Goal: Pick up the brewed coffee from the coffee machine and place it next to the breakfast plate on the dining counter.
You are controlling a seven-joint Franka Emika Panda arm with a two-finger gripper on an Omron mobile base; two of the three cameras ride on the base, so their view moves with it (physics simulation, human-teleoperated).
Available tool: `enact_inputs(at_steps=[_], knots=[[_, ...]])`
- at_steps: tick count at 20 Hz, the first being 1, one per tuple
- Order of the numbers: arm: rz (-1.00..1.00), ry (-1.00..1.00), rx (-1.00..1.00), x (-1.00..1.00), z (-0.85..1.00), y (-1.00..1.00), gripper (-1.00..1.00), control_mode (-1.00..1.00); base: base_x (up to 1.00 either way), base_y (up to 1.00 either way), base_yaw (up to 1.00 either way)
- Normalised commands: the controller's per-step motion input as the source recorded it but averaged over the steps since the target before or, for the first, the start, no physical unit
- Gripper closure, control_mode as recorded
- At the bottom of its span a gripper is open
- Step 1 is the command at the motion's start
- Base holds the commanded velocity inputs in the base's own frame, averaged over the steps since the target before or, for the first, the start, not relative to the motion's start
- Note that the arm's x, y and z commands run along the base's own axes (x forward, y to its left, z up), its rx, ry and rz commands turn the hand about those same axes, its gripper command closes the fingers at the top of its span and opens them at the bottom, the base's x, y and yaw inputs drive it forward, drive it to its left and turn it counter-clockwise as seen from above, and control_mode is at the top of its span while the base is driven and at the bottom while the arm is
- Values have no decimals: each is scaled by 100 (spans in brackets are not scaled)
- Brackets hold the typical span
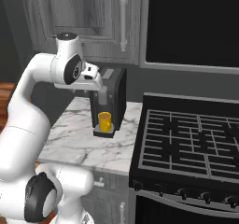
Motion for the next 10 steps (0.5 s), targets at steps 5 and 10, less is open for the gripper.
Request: enact_inputs(at_steps=[5,10], knots=[[3,-2,0,-20,-11,-2,-100,-100,0,0,0],[24,-14,0,-32,-30,-24,-100,-100,0,0,0]])
